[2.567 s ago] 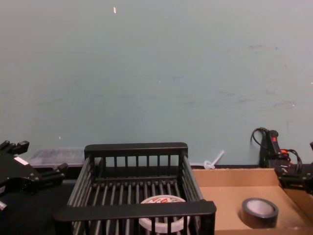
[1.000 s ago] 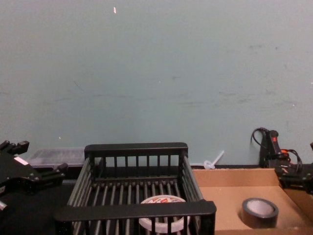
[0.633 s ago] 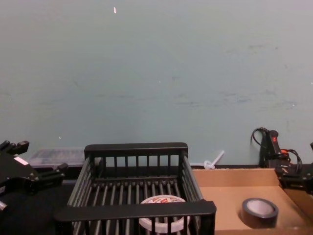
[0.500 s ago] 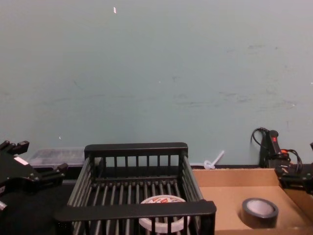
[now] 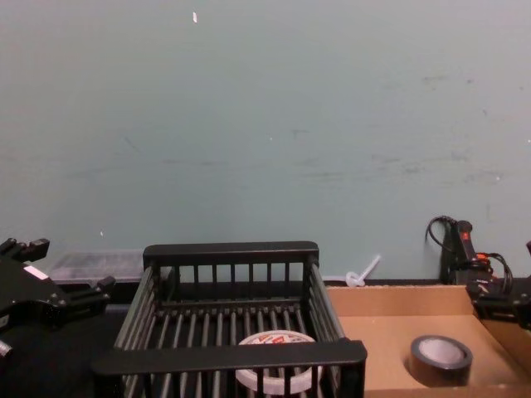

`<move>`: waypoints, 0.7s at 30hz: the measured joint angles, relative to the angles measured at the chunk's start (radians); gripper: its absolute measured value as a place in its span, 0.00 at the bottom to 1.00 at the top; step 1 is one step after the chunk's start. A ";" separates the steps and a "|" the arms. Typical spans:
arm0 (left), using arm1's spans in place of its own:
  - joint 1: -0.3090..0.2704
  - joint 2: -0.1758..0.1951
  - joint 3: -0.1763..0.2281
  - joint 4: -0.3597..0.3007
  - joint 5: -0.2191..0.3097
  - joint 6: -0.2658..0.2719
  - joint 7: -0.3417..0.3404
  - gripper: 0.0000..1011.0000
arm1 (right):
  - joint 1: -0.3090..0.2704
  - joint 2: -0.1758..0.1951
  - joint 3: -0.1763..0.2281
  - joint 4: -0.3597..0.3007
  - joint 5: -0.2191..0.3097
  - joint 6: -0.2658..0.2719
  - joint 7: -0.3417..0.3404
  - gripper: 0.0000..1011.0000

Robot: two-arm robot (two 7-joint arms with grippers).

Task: Pick up the white tape and place it into the black box , Pick up the silver tape and place it into the brown box.

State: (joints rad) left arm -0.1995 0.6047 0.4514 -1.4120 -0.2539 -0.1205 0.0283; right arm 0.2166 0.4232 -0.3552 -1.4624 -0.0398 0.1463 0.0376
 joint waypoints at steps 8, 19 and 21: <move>0.000 0.000 0.000 0.000 0.000 0.000 0.000 0.99 | 0.000 0.000 0.000 0.000 0.000 0.000 0.000 0.99; 0.000 0.000 0.000 0.000 0.000 0.000 0.000 0.99 | 0.000 0.000 0.000 0.000 0.000 0.000 0.000 0.99; 0.000 0.000 0.000 0.000 0.000 0.000 0.000 0.99 | 0.000 0.000 0.000 0.000 0.000 0.000 0.000 0.99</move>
State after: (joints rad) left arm -0.1995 0.6046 0.4514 -1.4120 -0.2539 -0.1205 0.0283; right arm 0.2166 0.4231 -0.3552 -1.4625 -0.0398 0.1462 0.0376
